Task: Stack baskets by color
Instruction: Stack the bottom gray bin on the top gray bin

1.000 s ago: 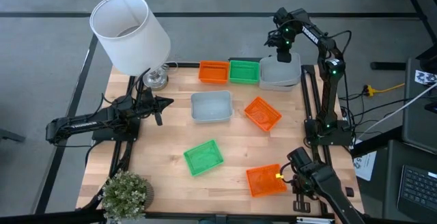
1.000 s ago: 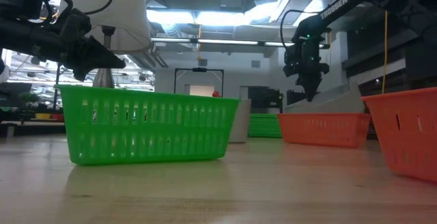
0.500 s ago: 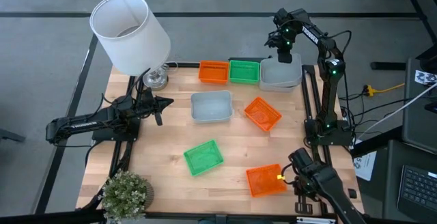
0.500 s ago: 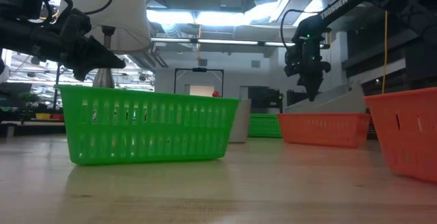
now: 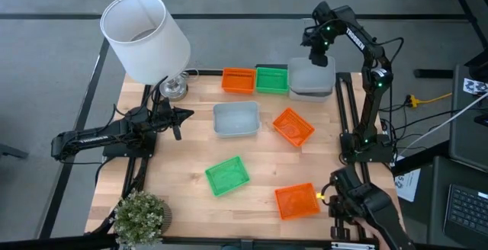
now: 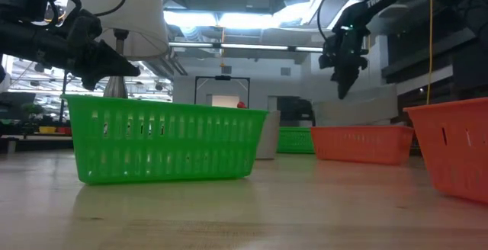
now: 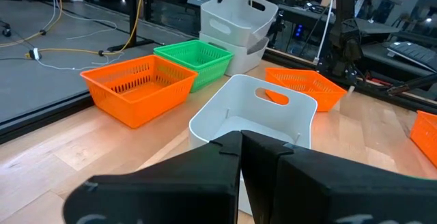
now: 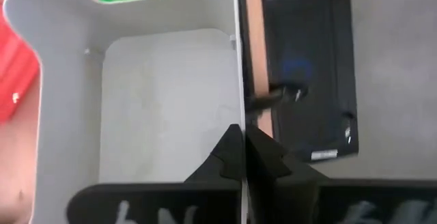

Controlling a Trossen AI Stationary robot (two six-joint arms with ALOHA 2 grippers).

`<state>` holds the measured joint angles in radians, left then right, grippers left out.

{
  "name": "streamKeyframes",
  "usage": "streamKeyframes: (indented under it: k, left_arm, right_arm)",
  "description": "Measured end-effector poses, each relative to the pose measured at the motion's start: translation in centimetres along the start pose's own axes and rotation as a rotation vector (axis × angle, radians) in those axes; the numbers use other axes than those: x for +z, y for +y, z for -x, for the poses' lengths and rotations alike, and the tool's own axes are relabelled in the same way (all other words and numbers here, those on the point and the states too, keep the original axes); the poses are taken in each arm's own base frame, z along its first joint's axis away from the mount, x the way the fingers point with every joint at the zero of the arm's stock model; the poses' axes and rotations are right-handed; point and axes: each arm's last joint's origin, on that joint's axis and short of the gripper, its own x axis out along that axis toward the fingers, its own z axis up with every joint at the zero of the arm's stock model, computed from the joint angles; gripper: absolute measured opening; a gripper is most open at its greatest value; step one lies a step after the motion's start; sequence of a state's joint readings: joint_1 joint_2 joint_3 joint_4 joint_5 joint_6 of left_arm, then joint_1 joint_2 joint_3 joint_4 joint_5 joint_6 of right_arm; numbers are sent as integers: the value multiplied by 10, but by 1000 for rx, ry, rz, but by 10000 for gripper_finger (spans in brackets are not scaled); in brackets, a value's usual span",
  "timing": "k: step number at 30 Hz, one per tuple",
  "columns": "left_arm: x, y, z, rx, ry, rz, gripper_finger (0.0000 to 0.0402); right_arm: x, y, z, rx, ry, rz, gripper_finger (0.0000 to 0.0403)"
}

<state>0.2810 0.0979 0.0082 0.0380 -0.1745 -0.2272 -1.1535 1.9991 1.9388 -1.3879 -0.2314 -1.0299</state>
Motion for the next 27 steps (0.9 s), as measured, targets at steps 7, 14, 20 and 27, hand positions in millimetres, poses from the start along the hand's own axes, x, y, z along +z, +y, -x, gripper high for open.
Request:
streamKeyframes:
  k: [7, 14, 20, 27]
  left_arm:
    - [0, 0, 0, -2, 0, -1, 0]
    - [0, 0, 0, -3, 1, -1, 0]
    - [0, 0, 0, -4, 1, 0, 0]
    - [0, 0, 0, -4, 1, 1, 0]
  right_arm:
    - [-1, -4, 1, -6, -54, -1, 0]
    - [1, -4, 1, 9, -90, 1, 0]
    - [-5, -4, -17, 31, -61, -9, 0]
    - [-10, -7, -43, 27, -77, -6, 0]
